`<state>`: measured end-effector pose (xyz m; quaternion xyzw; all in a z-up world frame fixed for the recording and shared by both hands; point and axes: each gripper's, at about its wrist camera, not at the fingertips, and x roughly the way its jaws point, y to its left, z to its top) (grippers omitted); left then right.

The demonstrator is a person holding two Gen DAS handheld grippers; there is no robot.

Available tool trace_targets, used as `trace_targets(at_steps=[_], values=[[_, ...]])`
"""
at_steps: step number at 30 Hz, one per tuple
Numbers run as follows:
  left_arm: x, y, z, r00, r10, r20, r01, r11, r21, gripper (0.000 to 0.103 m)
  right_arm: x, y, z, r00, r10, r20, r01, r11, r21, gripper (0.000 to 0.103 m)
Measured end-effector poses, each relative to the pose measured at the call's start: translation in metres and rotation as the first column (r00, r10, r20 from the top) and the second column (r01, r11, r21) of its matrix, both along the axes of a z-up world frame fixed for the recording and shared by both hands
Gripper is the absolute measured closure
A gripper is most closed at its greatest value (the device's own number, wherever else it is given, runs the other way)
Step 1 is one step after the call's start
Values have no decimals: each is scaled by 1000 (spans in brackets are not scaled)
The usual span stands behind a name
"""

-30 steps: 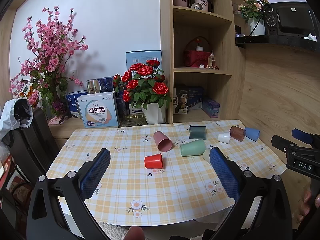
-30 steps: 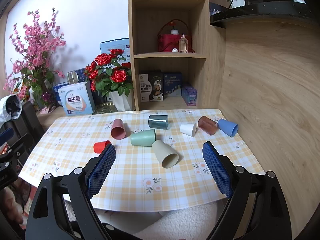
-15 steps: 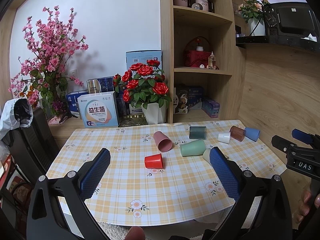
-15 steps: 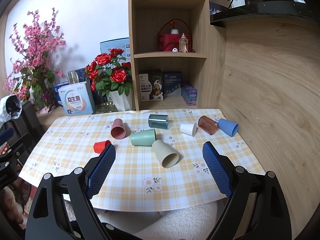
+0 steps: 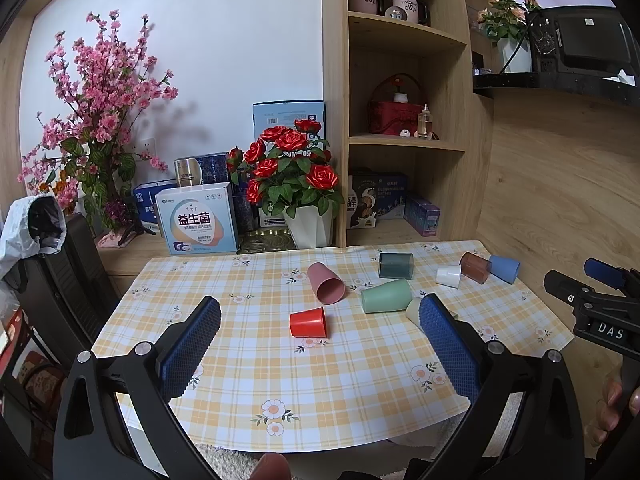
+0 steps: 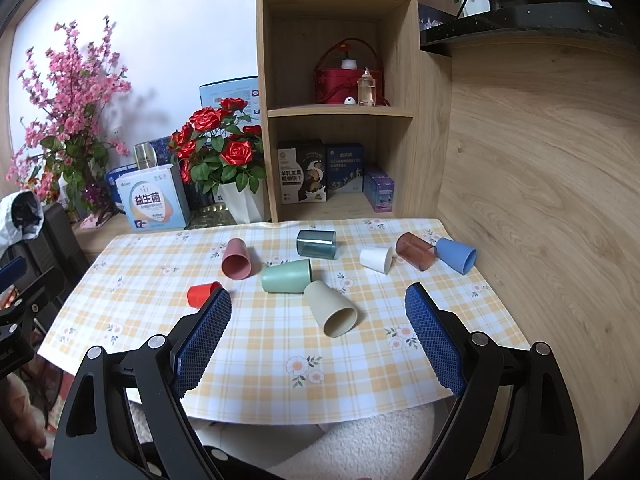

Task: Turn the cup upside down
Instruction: 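Reach the right gripper to the blue cup lying on its side and grasp it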

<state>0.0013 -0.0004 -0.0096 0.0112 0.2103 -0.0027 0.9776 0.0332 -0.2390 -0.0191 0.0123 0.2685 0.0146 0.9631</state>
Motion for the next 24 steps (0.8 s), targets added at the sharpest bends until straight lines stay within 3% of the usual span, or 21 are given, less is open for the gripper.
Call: trace_targets(at_steps=[7, 14, 19, 22, 24], values=[[2, 3, 1, 1000, 10, -15, -10, 1000, -6, 6, 1, -2, -2, 1000, 11, -9, -10, 1000, 21, 17], [13, 7, -4, 998, -11, -66, 8, 999, -42, 6, 24, -11, -23, 985, 149, -87, -134, 979, 155, 17], [38, 17, -15, 994, -18, -103, 10, 997, -79, 6, 60, -39, -40, 990, 120, -75, -111, 987, 115, 17], [64, 25, -26, 991, 10, -133, -18, 998, -65, 6, 93, -71, -56, 992, 64, -111, -53, 994, 95, 17], [82, 33, -36, 986, 33, -162, -44, 997, -63, 6, 120, -94, -72, 986, 35, -165, -30, 999, 31, 17]])
